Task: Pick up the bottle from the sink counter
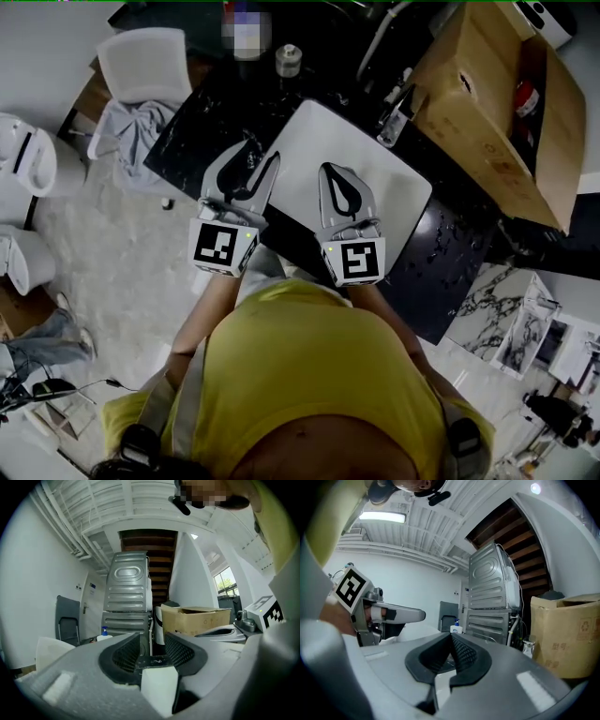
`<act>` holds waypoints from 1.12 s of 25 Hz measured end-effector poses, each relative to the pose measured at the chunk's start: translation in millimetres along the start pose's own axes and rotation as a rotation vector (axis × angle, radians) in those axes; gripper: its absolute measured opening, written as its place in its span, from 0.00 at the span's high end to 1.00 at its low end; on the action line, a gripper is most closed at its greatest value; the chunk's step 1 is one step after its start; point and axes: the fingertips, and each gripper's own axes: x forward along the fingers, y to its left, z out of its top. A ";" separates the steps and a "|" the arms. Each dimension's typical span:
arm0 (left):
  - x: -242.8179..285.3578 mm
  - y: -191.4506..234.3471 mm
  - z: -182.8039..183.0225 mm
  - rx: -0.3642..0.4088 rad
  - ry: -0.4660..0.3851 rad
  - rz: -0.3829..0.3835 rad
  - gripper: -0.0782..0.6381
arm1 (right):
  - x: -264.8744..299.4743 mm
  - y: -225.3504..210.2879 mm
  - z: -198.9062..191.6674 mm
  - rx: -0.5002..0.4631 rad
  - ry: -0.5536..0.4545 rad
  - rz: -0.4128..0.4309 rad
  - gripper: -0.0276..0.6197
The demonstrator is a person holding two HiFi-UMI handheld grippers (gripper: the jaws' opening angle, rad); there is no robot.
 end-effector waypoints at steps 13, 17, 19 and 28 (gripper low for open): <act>71.6 33.9 -15.0 -0.010 0.040 -0.172 0.65 | 48.0 -37.7 -8.4 0.070 0.045 -0.178 0.95; 90.3 45.1 -18.7 -0.021 0.035 -0.189 0.65 | 60.4 -45.6 -8.4 0.060 0.052 -0.211 0.95; 100.3 51.4 -22.5 -0.014 0.039 -0.197 0.65 | 66.5 -48.7 -10.0 0.055 0.062 -0.224 0.95; 143.7 80.7 -47.8 -0.028 0.089 -0.212 0.59 | 92.1 -58.8 -21.3 0.048 0.101 -0.263 0.95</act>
